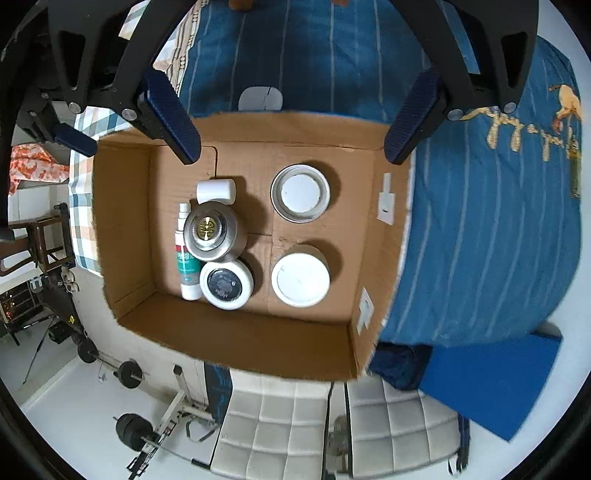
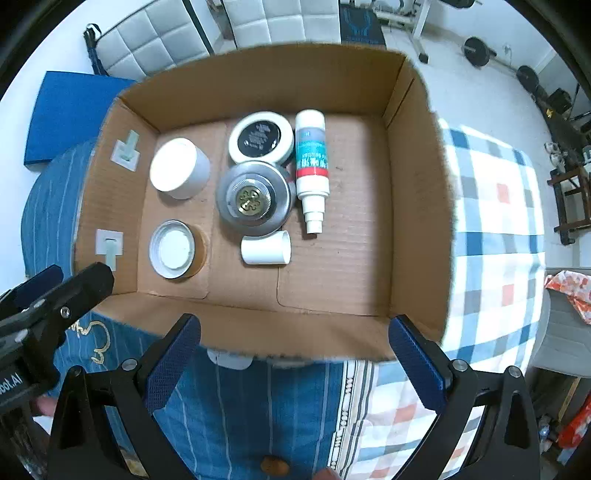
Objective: Organize rigid objects
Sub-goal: 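Move both tools back over the capsule case and walnut on the bed, then grasp the white capsule case with the left tool while the right tool grasps the walnut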
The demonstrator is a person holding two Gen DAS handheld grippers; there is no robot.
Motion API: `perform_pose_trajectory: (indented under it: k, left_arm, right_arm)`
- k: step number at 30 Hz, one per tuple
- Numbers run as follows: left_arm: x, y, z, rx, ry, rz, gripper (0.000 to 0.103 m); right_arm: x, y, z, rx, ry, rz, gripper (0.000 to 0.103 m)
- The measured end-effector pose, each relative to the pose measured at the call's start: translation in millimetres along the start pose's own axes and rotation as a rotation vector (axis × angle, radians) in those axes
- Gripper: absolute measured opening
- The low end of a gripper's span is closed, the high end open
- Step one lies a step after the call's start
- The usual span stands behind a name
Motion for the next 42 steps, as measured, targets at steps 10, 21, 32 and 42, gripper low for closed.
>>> perform_pose_trajectory:
  k: [10, 21, 32, 42]
  left_arm:
    - [-56, 12, -5, 0.048, -0.033, -0.146, 0.102]
    - [-49, 112, 7, 0.11, -0.099, -0.061, 0.102]
    - [50, 238, 35, 0.064, -0.129, 0.249, 0.102]
    - [59, 221, 19, 0.051, -0.109, 0.253, 0.102]
  right_arm:
    - [-57, 24, 5, 0.016, 0.004, -0.118, 0.103]
    - [-51, 116, 2, 0.046, -0.031, -0.033, 0.103]
    - [105, 263, 8, 0.179, -0.113, 0.345, 0.086]
    - [121, 269, 9, 0.21, -0.132, 0.367, 0.042]
Point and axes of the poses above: each gripper's, at about its wrist camera, not at the fingertips, and x roughly the way its jaws point, z to its left, y to its underside, the point moved 10 cm from there along x, roughly the way its jaws point, and after that the axes turned 1 degree about z, right-handed, at the moved point
